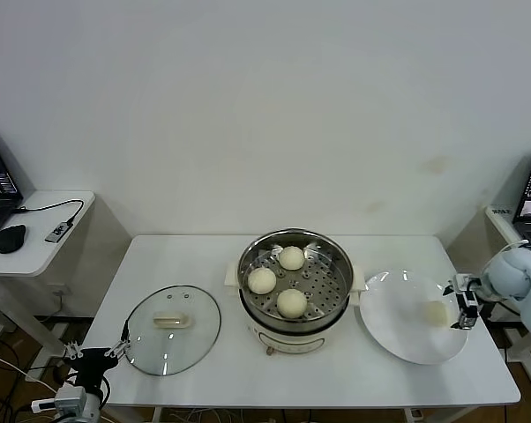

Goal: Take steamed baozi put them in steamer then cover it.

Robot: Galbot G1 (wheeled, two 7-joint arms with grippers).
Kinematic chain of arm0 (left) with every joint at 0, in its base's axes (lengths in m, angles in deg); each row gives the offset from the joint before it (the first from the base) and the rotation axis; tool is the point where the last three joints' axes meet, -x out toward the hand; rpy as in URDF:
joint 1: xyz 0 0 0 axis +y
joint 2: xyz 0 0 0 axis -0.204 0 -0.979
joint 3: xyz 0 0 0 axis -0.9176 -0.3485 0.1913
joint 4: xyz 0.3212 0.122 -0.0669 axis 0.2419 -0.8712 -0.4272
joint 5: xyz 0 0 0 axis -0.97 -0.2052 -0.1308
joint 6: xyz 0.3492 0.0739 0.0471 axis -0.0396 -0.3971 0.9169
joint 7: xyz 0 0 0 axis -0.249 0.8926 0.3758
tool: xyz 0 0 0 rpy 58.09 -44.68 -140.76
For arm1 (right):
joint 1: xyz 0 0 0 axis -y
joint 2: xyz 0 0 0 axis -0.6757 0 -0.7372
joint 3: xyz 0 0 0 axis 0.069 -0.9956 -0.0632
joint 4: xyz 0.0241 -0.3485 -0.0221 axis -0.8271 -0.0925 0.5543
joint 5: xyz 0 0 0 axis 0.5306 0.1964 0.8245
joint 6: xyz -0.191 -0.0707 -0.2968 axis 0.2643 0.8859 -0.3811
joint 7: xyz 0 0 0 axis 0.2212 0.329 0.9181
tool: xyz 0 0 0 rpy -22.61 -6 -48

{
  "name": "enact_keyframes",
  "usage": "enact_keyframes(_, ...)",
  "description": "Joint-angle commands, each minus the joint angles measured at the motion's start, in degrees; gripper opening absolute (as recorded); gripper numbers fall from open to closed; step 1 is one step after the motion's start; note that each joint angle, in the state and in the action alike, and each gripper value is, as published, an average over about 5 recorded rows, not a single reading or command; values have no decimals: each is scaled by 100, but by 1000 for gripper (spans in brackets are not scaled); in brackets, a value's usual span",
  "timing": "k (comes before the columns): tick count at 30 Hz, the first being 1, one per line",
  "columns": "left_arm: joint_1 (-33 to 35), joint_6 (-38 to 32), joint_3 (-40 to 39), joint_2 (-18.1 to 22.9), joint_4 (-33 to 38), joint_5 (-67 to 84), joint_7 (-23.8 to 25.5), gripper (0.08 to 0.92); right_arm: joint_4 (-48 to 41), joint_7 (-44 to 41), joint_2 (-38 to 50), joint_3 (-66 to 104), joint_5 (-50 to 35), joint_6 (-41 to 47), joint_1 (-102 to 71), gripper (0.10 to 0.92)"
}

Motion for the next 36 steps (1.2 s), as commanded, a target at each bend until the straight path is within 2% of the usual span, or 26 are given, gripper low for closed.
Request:
enact_keyframes(1, -5, 1, 1, -4, -17, -1, 1, 823, -424, 107, -426, 151, 248, 5, -131, 823)
enact_keyframes(7, -12, 0, -1, 3, -26, -3, -1, 823, -407, 107, -446, 131, 311, 114, -102, 795)
enact_keyframes(21, -2, -2, -19, 32, -8, -27, -3, 823, -134, 61, -285, 48, 129, 273, -3, 645)
enact_keyframes(29, 1, -2, -24, 38, 12, -33, -4, 823, 713, -60, 453, -667, -595, 686, 718, 612)
enact_keyframes(36, -11, 2, -77, 55, 25, -50, -6, 823, 1468, -41, 974, -1983, -1628, 1192, 2360, 608)
